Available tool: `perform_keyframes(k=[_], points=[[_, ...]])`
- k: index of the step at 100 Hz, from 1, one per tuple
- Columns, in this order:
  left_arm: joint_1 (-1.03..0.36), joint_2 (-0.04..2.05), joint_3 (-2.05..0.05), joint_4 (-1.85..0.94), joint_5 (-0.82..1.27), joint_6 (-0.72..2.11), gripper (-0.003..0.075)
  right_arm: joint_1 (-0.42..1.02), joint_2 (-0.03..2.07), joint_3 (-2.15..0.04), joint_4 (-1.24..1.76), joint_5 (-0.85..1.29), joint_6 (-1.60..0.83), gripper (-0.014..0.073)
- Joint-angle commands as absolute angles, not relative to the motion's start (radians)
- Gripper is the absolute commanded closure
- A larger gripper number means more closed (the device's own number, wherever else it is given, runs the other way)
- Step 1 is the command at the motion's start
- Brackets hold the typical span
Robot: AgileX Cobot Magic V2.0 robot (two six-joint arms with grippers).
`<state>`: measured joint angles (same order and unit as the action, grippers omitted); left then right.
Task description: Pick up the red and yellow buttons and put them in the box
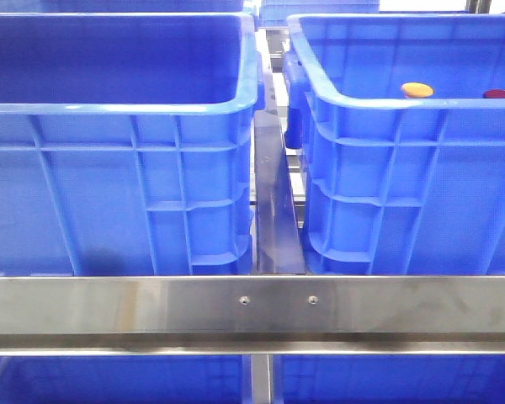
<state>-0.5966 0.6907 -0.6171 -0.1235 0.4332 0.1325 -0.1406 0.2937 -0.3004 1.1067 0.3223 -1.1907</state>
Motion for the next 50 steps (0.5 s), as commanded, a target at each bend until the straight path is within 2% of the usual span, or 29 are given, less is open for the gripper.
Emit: perform_keyframes(k=[1,17,50], points=[[-0.589,0.688,-0.643,-0.114,0.339,0.08,0.0739,-0.148,0.299,-0.325,1.127,0.298,-1.192,0.0652],[-0.5,0.662,-0.607,0.0,0.325,-0.052,0.0739,-0.148,0.299,-0.325,1.127,0.298,-1.192,0.0652],[-0.233,0.448,-0.384,0.027,0.165,-0.064,0.0739,-0.148,0.299,-0.325,1.127,0.298,-1.192,0.0652]])
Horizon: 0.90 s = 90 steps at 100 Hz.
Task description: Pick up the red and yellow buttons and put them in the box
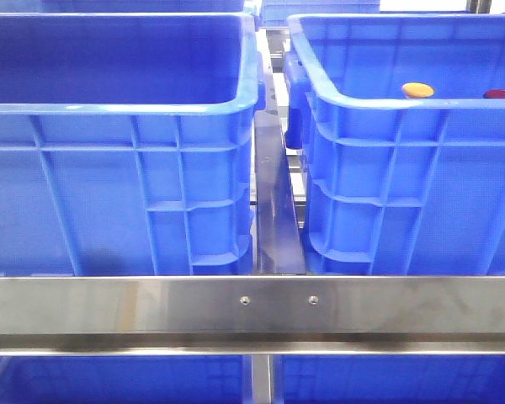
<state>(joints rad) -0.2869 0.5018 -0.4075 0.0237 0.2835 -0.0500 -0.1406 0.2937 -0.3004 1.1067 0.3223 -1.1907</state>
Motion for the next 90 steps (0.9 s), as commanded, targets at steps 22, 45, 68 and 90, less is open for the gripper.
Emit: perform_keyframes(k=[22,45,68,90], points=[[-0.07,0.235,-0.193,0.027,0.092,-0.066,0.0739,-0.148,0.299,-0.325,1.127,0.298,-1.192,0.0652],[0.036,0.022,0.027,0.011,0.0,-0.066,0.0739,-0.148,0.299,-0.325,1.127,0.298,-1.192,0.0652],[0.04,-0.039,0.045,0.0,0.073,-0.068,0.0739,-0.148,0.299,-0.324,1.127,0.301,-1.192,0.0652],[0.04,-0.039,0.045,-0.007,0.026,-0.068,0.0739,-0.148,0.299,-0.323,1.127,0.303,-1.192,0.0652]])
